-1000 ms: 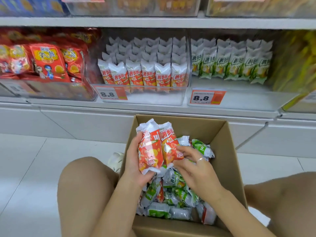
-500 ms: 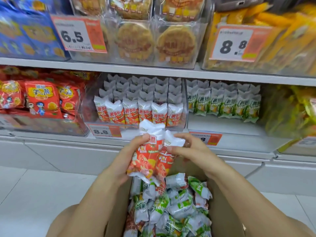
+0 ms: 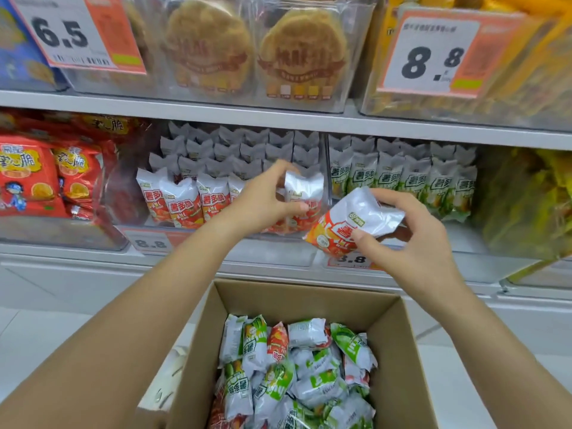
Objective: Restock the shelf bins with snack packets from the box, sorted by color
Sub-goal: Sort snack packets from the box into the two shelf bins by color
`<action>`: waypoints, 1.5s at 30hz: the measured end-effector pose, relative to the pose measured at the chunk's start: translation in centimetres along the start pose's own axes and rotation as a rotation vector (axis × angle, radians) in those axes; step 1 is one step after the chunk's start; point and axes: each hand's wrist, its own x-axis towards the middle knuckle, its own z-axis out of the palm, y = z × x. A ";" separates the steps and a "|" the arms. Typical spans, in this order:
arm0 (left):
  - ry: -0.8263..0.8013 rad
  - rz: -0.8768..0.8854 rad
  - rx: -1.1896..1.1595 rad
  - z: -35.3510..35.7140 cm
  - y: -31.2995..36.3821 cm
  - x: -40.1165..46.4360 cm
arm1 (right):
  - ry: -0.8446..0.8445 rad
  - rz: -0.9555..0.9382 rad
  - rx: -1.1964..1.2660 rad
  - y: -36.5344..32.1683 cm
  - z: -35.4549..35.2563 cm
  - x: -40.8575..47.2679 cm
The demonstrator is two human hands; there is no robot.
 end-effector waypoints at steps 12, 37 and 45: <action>0.050 0.191 0.377 0.6 -1.2 1.7 | -0.193 -0.235 -0.403 -0.3 1.9 3.5; 0.090 0.041 0.032 -0.4 -0.1 -0.9 | 0.055 -0.031 -0.114 0.8 -0.4 1.1; -0.056 0.176 0.099 -1.2 2.8 -4.8 | -0.114 -0.043 -0.113 0.1 3.2 0.9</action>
